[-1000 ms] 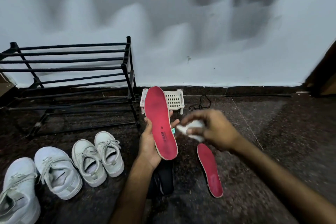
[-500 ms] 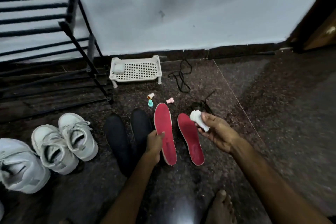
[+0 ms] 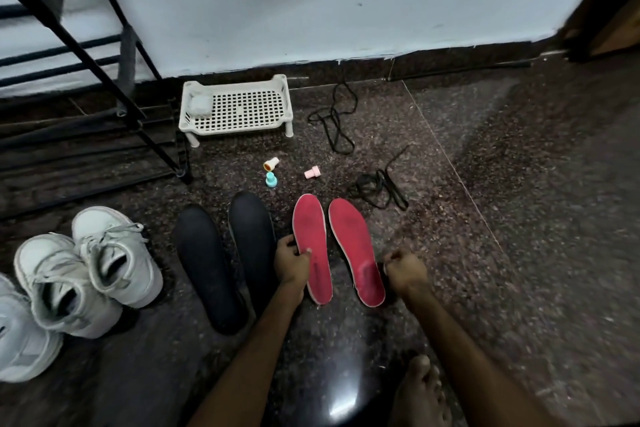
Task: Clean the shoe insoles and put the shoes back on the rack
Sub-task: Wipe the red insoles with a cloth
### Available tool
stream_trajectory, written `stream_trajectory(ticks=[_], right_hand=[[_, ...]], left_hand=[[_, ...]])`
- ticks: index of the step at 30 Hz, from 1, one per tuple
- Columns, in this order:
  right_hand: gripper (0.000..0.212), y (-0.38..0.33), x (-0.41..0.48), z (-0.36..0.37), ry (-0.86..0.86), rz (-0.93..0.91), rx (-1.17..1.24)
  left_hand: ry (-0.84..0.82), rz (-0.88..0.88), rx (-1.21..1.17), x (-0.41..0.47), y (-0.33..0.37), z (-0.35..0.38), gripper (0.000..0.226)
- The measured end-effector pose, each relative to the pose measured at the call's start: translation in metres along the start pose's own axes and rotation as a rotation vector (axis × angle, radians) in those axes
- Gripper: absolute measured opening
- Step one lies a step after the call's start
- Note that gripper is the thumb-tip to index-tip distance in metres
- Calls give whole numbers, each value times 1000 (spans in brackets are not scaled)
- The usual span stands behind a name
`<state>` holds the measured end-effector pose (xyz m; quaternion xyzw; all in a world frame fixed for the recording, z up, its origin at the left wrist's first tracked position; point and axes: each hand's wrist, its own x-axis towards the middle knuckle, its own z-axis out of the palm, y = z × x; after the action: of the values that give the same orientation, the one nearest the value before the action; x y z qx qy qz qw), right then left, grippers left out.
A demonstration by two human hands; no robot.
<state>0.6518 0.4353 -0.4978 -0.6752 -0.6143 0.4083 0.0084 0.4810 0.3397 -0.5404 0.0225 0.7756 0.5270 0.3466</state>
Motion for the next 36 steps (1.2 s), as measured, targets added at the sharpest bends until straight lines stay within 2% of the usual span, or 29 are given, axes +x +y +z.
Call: stream_trajectory(ticks=[4,7,11,15,17,21,23,25,26,29,31,34,36], right_hand=[[44,1,-4,22,-2,23,-215],[56,10,-12,40,109,-2,-283],[44,14,-17,47,160,-5,-220],[25,11,-17,40,130,14,-47],[24,11,-18,36,83,50,80],[23,11,-28,26,-77,146,590],[21,0,-45,19,-160,137,753],[16,-25,-69,10,-257,55,779],[13,-40,-83,5,-324,1,785],[12,-86,-123,-8,-490,-179,764],[14,-115,-151,-12,-559,-268,734],[18,-146,-183,-11,-623,-350,682],[19,-161,-203,-16,-694,-415,632]], left_hand=[[11,98,101,0,3,-1,46],[63,228,227,-3,5,-2,56],[167,455,343,-21,4,0,52],[37,592,567,-47,-14,1,37],[14,600,575,-53,-24,-1,33],[-19,477,313,-53,-26,-12,30],[-75,384,197,-51,-15,-21,23],[-181,250,7,-57,12,-33,13],[-256,183,-86,-63,29,-40,17],[-511,40,-387,-79,82,-66,64],[-677,-20,-671,-89,110,-88,86],[-683,-12,-973,-105,147,-120,89],[-636,45,-1057,-114,166,-145,83]])
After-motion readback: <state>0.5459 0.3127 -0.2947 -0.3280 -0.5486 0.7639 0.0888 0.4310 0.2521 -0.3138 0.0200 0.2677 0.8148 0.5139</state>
